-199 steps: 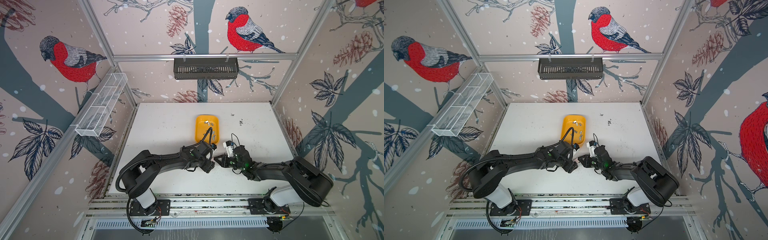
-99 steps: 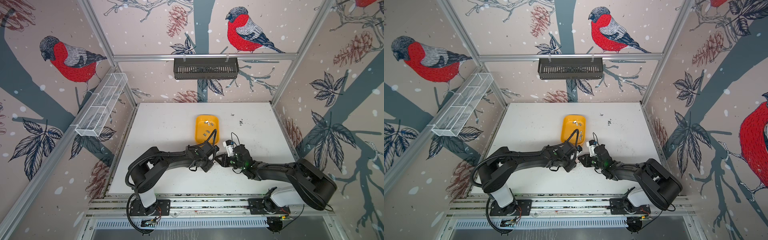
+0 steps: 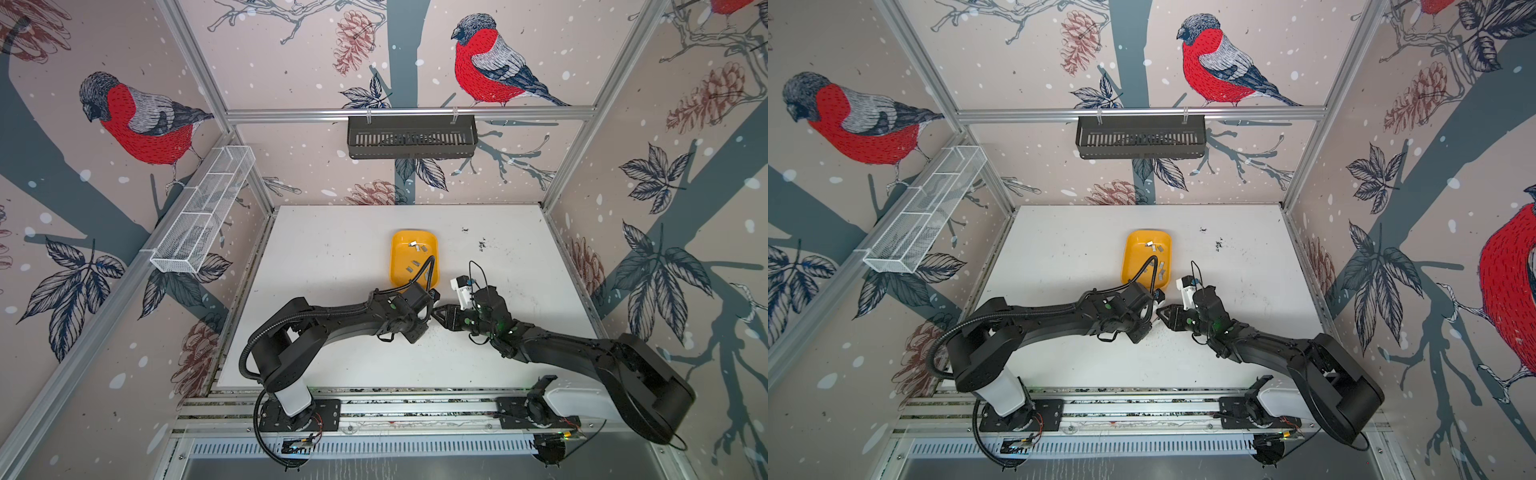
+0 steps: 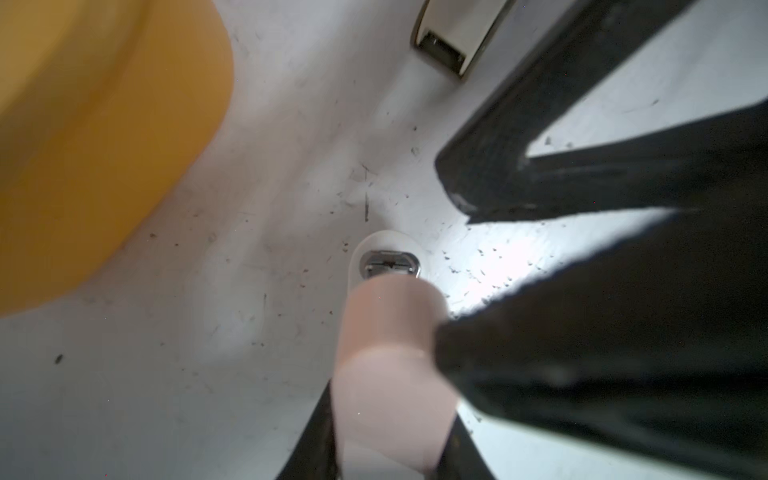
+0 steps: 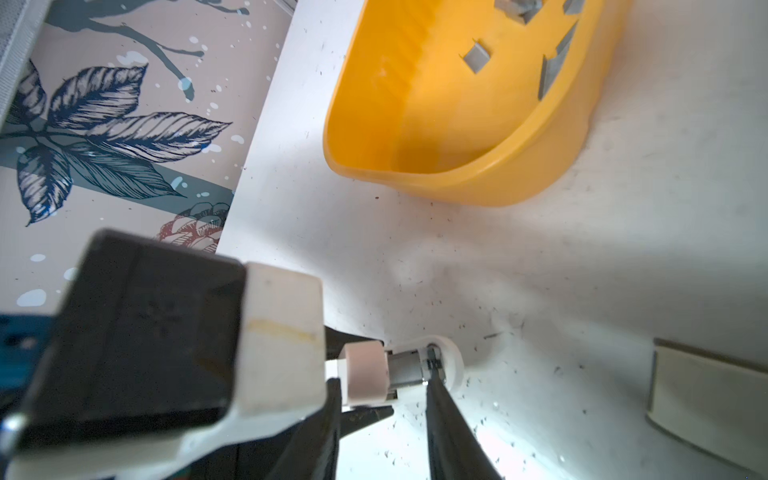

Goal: Load the staples into the stapler

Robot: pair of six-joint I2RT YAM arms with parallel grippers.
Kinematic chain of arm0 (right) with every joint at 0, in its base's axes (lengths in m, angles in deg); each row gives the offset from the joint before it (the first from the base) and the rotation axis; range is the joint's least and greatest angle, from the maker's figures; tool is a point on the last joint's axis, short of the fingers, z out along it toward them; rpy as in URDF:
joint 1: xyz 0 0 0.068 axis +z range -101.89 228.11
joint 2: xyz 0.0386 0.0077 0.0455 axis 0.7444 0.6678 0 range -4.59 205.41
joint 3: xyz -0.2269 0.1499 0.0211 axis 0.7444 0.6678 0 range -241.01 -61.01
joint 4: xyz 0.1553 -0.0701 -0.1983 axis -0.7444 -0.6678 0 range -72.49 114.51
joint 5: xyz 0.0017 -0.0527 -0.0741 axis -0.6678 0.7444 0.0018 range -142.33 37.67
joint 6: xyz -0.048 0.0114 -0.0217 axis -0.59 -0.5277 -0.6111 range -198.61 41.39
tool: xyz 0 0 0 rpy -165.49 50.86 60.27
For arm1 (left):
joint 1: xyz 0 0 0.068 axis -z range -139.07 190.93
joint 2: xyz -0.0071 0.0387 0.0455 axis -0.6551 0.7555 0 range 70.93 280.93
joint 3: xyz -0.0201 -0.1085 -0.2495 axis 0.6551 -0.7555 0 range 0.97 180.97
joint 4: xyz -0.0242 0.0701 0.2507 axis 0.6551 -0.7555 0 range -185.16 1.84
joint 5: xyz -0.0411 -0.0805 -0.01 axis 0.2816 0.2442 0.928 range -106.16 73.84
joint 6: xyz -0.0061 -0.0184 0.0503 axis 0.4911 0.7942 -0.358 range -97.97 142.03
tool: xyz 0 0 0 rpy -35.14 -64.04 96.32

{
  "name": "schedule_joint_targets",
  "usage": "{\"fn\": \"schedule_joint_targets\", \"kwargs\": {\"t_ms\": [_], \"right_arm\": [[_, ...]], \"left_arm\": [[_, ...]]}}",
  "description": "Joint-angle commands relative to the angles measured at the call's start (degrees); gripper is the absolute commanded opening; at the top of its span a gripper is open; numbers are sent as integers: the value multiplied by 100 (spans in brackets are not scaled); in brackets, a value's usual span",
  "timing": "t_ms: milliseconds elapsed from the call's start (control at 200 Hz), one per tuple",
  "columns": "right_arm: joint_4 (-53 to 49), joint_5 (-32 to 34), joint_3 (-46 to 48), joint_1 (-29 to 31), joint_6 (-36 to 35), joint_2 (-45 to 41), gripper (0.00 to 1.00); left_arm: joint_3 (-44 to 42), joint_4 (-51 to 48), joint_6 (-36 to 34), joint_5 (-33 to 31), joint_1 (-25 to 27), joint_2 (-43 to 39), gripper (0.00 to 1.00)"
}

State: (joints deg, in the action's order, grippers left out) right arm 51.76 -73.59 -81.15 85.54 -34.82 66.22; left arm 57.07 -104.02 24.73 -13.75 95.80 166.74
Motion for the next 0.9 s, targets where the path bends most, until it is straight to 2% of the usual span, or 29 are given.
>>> {"fn": "schedule_joint_targets", "kwargs": {"t_ms": [0, 125, 305, 520, 796, 896], "right_arm": [[-232, -269, 52, -163, 176, -399, 40], [-635, -639, 6, -373, 322, -1116, 49], [-1579, -481, -259, -553, 394, -1975, 59], [-2220, -196, -186, -928, 665, -2671, 73], [-2270, -734, -77, -1232, 909, -3189, 90], [-2050, -929, -60, -1234, 995, -3123, 90]], "left_arm": [[303, -340, -178, 302, 7, -206, 17], [728, -738, -357, 631, -45, -326, 16], [1357, -1106, -857, 1304, -346, -230, 16], [1956, -1441, -1694, 1303, -496, 37, 16], [1635, -1041, -1837, 1509, -533, -142, 16], [1628, -1014, -1705, 1702, -518, -228, 15]]}}
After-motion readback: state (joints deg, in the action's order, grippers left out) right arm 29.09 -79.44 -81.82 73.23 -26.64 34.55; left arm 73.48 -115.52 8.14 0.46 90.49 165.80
